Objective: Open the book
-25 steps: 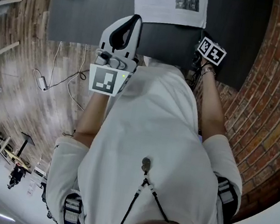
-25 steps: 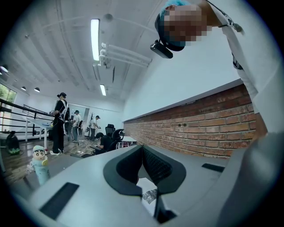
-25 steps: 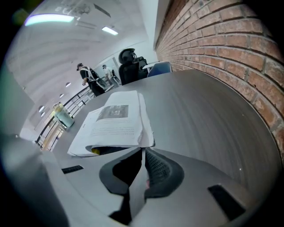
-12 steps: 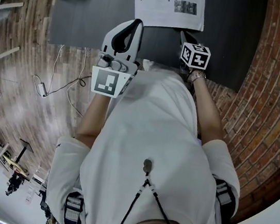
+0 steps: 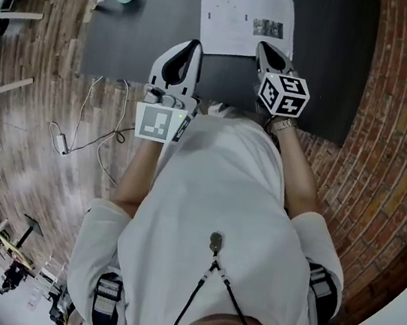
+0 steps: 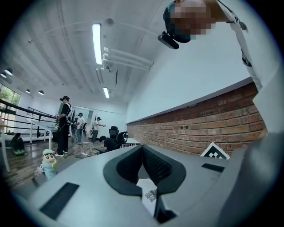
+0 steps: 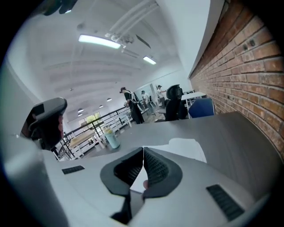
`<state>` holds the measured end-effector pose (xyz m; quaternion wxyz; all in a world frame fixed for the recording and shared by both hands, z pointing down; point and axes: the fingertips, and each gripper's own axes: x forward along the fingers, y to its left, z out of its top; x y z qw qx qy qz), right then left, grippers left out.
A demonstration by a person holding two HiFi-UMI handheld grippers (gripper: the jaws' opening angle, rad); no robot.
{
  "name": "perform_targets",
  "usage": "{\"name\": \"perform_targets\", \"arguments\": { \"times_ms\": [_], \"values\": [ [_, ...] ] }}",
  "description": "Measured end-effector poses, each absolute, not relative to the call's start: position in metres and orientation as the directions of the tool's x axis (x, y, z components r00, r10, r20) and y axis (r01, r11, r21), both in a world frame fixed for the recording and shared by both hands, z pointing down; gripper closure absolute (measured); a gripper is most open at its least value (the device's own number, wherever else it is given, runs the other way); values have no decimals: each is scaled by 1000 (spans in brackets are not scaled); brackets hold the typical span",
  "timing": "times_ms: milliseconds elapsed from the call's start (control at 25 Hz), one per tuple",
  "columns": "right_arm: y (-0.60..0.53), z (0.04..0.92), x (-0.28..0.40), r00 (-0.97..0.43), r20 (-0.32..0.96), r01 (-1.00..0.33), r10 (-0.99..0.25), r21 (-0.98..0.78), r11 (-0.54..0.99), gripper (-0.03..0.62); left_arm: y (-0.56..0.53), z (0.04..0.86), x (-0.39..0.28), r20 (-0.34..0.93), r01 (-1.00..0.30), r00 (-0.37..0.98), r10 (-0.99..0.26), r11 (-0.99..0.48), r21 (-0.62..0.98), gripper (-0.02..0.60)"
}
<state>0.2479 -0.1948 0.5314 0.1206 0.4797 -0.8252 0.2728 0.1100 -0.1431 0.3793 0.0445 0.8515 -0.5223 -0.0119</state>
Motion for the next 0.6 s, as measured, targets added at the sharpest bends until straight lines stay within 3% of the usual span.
{"name": "perform_targets", "arguments": {
  "times_ms": [600],
  "values": [
    [-179, 405, 226, -575, 240, -815, -782, -260, 519, 557, -141, 341, 119, -15, -879, 472, -881, -472, 61, 558]
  ]
}}
